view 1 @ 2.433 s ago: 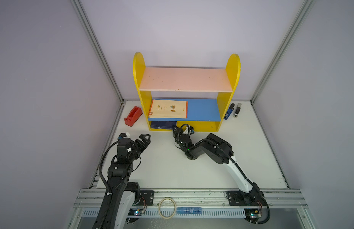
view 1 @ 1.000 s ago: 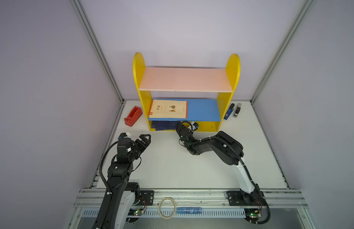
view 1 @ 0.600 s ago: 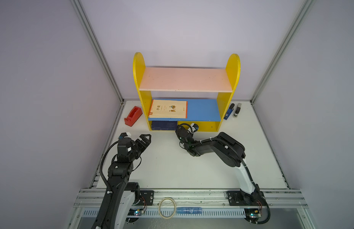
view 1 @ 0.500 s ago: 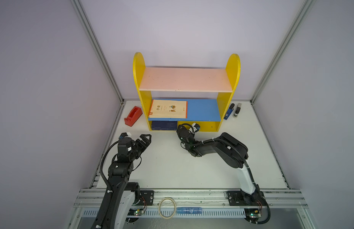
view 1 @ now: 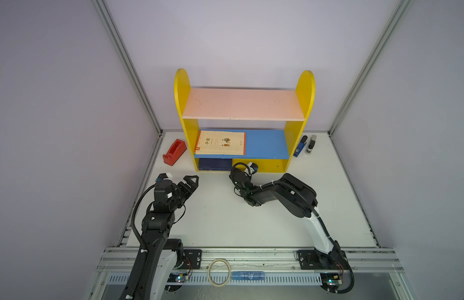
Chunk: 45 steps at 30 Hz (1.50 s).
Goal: Stacking books/files
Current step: Place the book on the bookshelf.
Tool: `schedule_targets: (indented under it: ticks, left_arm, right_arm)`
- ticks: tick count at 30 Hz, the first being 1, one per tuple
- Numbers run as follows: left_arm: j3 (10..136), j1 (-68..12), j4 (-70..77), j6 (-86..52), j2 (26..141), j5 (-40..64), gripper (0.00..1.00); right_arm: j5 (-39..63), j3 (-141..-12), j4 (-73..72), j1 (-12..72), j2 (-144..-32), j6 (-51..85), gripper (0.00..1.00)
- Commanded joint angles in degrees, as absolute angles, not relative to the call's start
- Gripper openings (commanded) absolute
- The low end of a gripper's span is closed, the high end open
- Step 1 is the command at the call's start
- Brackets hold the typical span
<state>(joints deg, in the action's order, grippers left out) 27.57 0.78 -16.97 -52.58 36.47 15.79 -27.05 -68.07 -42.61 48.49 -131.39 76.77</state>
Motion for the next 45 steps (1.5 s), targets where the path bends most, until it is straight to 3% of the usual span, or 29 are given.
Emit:
schedule_targets:
  ticks: [1, 8, 13, 16, 20, 28, 45]
  left_arm:
    - [27.86, 0.97, -16.03, -52.36, 36.47, 16.27, 1.0]
    - [27.86, 1.06, -15.99, -52.4, 36.68, 16.53, 1.0]
    - [27.81, 1.12, -15.94, -52.43, 36.74, 16.64, 1.0]
    - [27.67, 1.12, -15.65, -52.58, 36.94, 16.81, 1.0]
    - [27.69, 1.14, -15.56, -52.67, 37.23, 16.88, 0.99]
    - [27.77, 1.23, -15.98, -52.3, 36.85, 16.45, 0.99]
    - [27.77, 1.42, -16.06, -52.56, 36.57, 17.03, 1.0]
  right_arm:
    - [-24.84, -70.21, -44.27, 48.52, -132.42, 77.41, 0.08]
    - [-24.8, -74.53, -40.4, 48.43, -133.9, 77.44, 0.02]
    - [-24.38, -72.61, -40.02, 48.27, -131.83, 77.01, 0.16]
    - [-25.28, -68.02, -41.4, 48.64, -128.61, 77.7, 0.19]
    - [-25.76, -65.34, -43.06, 51.14, -126.43, 76.46, 0.13]
    - [-23.79, -73.92, -40.85, 55.64, -132.79, 76.46, 0.01]
    - [-22.68, -86.28, -33.82, 53.88, -140.27, 77.03, 0.0]
